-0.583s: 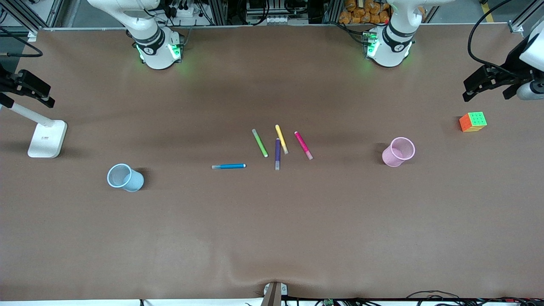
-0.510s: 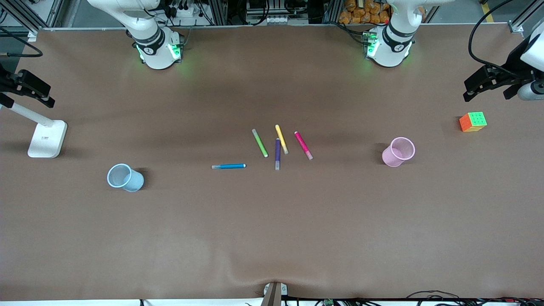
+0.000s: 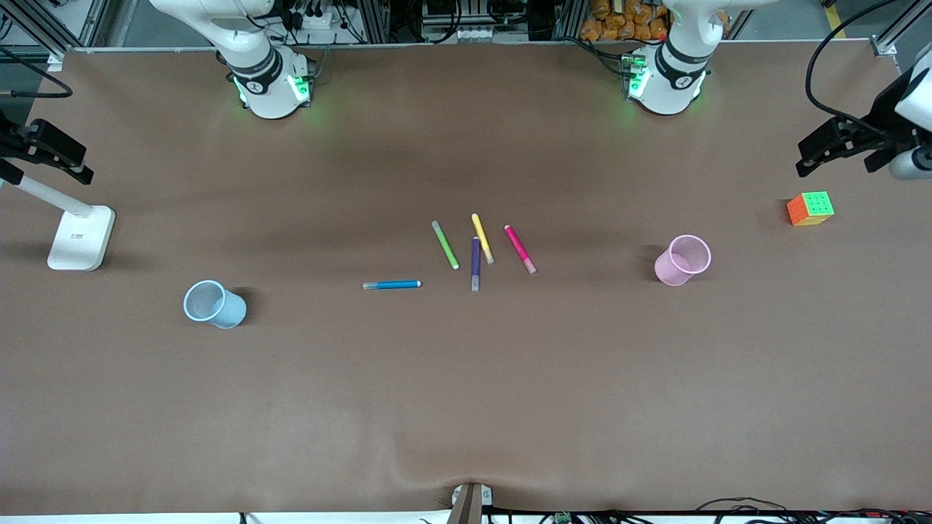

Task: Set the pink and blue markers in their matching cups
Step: 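Move the left gripper from rest toward the pink marker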

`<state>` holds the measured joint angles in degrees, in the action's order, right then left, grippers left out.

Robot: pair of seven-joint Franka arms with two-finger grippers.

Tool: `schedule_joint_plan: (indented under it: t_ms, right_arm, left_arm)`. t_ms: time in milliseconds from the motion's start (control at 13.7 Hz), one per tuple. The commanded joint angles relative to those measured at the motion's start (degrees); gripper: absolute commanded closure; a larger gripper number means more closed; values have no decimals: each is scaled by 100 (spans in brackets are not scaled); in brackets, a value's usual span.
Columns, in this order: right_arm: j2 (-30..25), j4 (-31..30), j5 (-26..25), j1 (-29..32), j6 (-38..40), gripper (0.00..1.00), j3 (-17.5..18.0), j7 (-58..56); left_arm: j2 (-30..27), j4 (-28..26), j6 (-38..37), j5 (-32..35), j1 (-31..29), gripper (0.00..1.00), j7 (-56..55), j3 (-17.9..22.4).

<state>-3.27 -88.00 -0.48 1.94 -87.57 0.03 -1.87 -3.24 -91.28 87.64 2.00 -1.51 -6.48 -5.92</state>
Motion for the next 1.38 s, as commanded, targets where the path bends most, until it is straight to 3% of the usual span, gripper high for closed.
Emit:
schedule_joint_plan:
  t_ms: [0, 802, 1093, 1312]
  right_arm:
    - [55, 81, -75, -36, 64, 0, -29, -51]
    - [55, 63, -83, -18, 82, 0, -29, -77]
    - [55, 63, -57, 105, 38, 0, -29, -314]
    - [63, 63, -57, 96, 38, 0, -29, -314]
  left_arm:
    - [472, 401, -265, -7, 54, 0, -63, -75]
    - [1852, 348, -282, -16, 1363, 0, -1804, -295]
    - [2467, 339, -300, -980, 1258, 0, -1847, -295]
    - [2801, 339, -169, -1148, 1390, 0, -1961, -313]
